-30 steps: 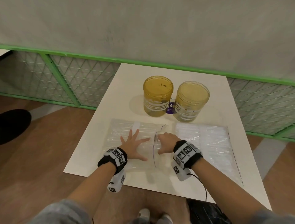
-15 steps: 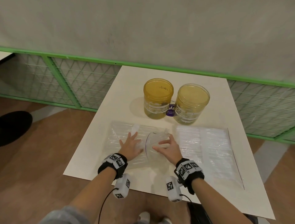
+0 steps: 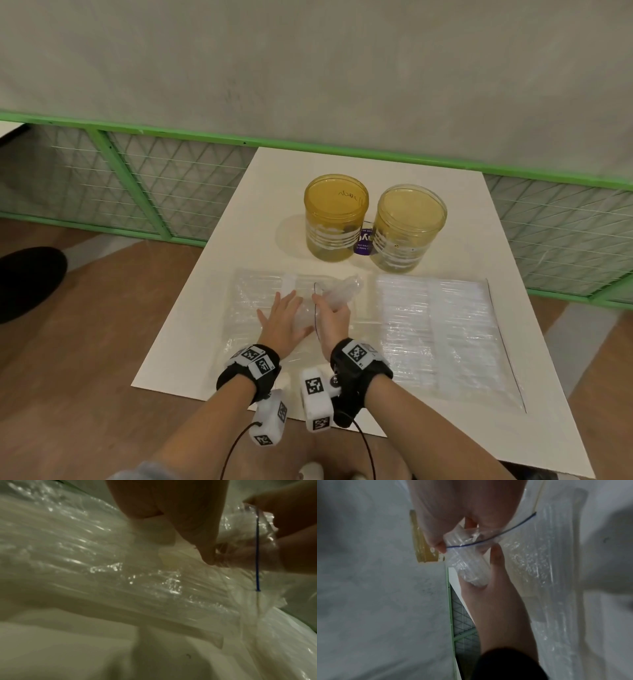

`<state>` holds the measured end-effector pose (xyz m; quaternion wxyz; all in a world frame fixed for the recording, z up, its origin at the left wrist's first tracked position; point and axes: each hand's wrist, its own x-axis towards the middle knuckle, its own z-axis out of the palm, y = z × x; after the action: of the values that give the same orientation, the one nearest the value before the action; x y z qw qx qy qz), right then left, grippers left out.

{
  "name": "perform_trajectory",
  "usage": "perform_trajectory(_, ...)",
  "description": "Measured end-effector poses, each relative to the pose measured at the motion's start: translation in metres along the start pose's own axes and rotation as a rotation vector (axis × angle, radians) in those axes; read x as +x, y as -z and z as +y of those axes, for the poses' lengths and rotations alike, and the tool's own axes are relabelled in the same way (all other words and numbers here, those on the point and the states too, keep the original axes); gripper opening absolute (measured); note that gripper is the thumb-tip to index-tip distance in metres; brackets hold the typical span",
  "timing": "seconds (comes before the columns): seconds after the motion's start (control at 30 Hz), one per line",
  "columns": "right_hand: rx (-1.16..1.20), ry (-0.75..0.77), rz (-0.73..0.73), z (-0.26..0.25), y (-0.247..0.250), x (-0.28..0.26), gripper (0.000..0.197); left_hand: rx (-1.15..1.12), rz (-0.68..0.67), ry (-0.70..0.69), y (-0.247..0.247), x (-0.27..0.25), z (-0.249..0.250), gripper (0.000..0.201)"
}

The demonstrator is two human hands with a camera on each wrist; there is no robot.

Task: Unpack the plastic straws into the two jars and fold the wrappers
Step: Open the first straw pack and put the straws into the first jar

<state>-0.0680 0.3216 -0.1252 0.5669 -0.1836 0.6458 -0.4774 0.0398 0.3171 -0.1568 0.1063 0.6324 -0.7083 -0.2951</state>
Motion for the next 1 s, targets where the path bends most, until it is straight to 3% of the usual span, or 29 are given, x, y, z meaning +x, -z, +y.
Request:
perform_trajectory(0.07,0.142,-0.007,-0.008,-0.004,0.002,0.004,0.021,-0.008,0.001,0.013,0.001,0.002,0.000,0.071)
perform_trajectory(0.23,0.374,-0.008,0.055,-0.013,0.016,0.021,0.026,0.070,-0.029,0.007,0.003,0.005,-0.007,0.071)
perform_trajectory(0.33,0.470,0.057,0.093,-0.038,0.024,0.024,0.015,0.108,-0.023,0.016,0.000,0.005,-0.008,0.069)
perform_trajectory(0.4,0.407,0.170,0.095,-0.064,0.029,0.023,0.006,0.106,-0.026,0.022,0.000,0.005,-0.008,0.068)
perform_trajectory(0.53,0.127,0.489,0.100,-0.148,0.038,0.017,0.014,0.146,-0.063,0.014,0.001,0.005,-0.009,0.070)
perform_trajectory(0.73,0.217,0.819,0.088,-0.260,-0.001,0.044,0.013,0.175,-0.137,0.004,0.001,0.005,-0.010,0.070)
perform_trajectory(0.87,0.179,0.813,0.095,-0.277,-0.030,0.079,0.018,0.144,-0.181,-0.004,0.004,0.007,-0.015,0.071)
perform_trajectory(0.93,0.091,0.768,0.086,-0.266,-0.039,0.095,0.009,0.096,-0.194,-0.003,0.006,0.009,-0.017,0.076)
perform_trajectory(0.97,0.040,0.744,0.082,-0.256,-0.040,0.104,0.003,0.067,-0.202,-0.004,0.007,0.009,-0.018,0.085)
perform_trajectory(1.0,0.001,0.714,0.083,-0.245,-0.041,0.112,0.019,0.030,-0.190,-0.016,0.007,0.009,-0.019,0.100)
